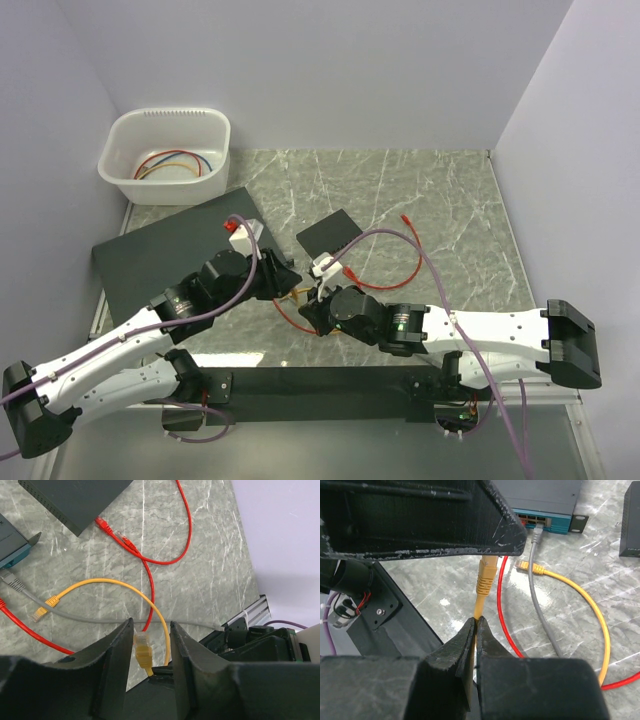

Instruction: Insert the plug into the switch port

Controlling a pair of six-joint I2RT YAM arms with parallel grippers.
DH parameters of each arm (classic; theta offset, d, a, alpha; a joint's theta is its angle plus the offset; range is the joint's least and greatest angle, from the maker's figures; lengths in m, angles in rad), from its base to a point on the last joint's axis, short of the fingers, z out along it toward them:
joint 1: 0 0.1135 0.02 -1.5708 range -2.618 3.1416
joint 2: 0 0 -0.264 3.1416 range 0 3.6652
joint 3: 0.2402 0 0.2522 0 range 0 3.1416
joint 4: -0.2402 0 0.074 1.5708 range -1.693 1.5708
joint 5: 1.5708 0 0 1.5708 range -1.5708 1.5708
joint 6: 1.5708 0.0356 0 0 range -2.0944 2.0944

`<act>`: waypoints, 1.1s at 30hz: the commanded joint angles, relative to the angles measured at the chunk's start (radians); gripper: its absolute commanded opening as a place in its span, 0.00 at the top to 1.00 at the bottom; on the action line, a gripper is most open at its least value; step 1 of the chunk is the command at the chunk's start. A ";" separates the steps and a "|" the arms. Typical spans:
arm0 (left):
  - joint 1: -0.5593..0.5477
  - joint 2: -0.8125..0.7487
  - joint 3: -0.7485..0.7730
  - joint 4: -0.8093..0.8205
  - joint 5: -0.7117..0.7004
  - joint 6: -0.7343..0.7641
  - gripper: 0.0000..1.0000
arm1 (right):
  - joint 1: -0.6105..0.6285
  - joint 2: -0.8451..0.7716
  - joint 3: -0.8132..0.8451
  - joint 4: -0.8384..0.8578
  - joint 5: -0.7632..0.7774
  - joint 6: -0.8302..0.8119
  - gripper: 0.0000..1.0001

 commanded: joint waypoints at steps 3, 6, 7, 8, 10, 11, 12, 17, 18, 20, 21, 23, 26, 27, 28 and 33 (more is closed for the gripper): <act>-0.015 0.000 0.003 0.016 -0.017 -0.011 0.62 | -0.007 -0.021 0.048 0.034 0.044 0.002 1.00; -0.019 0.004 0.005 0.014 -0.020 -0.012 0.66 | -0.010 -0.012 0.058 0.033 0.049 0.004 1.00; -0.023 0.007 0.008 0.014 -0.020 -0.011 0.67 | -0.010 -0.012 0.059 0.034 0.049 0.004 1.00; -0.026 0.010 0.008 0.016 -0.018 -0.009 0.69 | -0.014 -0.011 0.061 0.036 0.049 0.004 1.00; -0.030 0.013 0.014 0.011 -0.021 -0.008 0.72 | -0.012 -0.010 0.062 0.037 0.052 0.007 1.00; -0.032 0.016 0.014 0.011 -0.021 -0.008 0.73 | -0.012 -0.012 0.059 0.039 0.056 0.009 1.00; -0.033 0.015 0.014 0.009 -0.023 -0.008 0.73 | -0.014 -0.015 0.059 0.039 0.056 0.009 1.00; -0.042 0.026 0.008 0.014 -0.023 -0.008 0.74 | -0.018 -0.023 0.061 0.041 0.061 0.009 1.00; -0.042 0.029 0.008 0.017 -0.023 -0.008 0.77 | -0.018 -0.024 0.061 0.037 0.062 0.009 1.00; -0.047 0.033 0.009 0.017 -0.027 -0.008 0.83 | -0.018 -0.026 0.061 0.036 0.061 0.009 1.00; -0.049 0.035 0.009 0.017 -0.030 -0.006 0.86 | -0.020 -0.027 0.061 0.034 0.064 0.012 1.00; -0.050 0.032 0.009 0.017 -0.041 -0.008 0.95 | -0.020 -0.030 0.059 0.031 0.066 0.015 1.00; -0.050 0.024 0.006 0.020 -0.056 -0.003 0.99 | -0.021 -0.050 0.055 0.034 0.049 0.012 0.81; -0.050 0.020 0.003 0.029 -0.056 0.000 0.99 | -0.023 -0.058 0.055 0.036 0.041 0.009 0.71; -0.050 0.016 0.002 0.035 -0.058 0.014 0.99 | -0.027 -0.082 0.050 0.039 0.017 0.004 0.56; -0.050 -0.019 -0.009 0.089 -0.021 0.080 0.99 | -0.125 -0.204 -0.039 0.163 -0.244 0.016 0.46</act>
